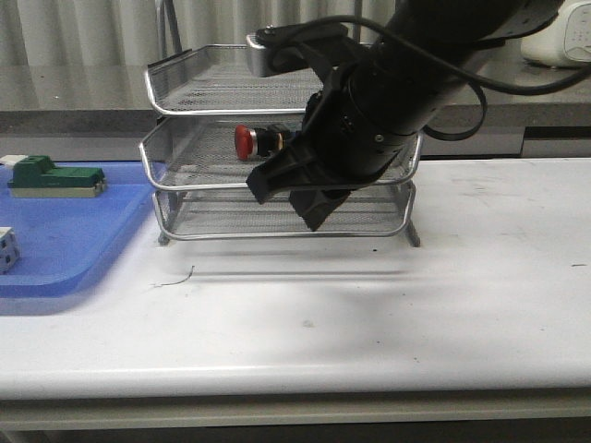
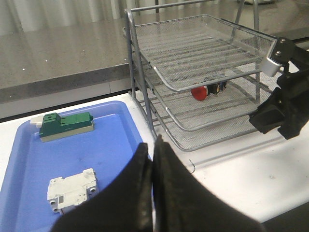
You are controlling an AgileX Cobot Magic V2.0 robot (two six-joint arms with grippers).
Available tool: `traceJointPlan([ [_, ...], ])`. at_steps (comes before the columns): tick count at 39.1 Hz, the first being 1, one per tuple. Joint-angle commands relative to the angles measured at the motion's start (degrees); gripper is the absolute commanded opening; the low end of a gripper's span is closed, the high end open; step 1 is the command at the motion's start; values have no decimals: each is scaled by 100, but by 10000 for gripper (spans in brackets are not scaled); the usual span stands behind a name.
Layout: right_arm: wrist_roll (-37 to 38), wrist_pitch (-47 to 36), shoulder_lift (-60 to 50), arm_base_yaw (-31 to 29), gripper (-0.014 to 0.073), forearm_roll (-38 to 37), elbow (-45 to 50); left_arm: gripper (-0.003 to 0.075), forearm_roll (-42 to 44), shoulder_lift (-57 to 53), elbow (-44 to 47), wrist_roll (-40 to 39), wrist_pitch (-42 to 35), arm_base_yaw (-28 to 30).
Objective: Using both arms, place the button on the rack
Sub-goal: 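Push the middle tier back into the rack with the right gripper, then withdraw the right gripper away from the rack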
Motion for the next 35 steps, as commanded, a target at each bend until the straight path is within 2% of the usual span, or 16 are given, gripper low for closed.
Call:
traceJointPlan([
  [1, -27, -437, -193, -102, -110, -102, -368, -19, -76, 53, -143, -47, -469, 19],
  [9, -27, -193, -244, -79, -110, -91, -440, -19, -76, 53, -143, -47, -469, 19],
  [17, -27, 877, -915, 56, -110, 311, -440, -19, -76, 53, -143, -47, -469, 19],
  [22, -27, 1446, -1465, -103, -110, 417, -440, -19, -76, 53, -143, -47, -469, 19],
  [27, -27, 1909, -2056, -528, -110, 402, -372, -19, -76, 53, -143, -47, -469, 19],
  [35, -27, 1849, -3246, -1643, -110, 399, 394, -19, -76, 53, -143, -47, -469, 19],
])
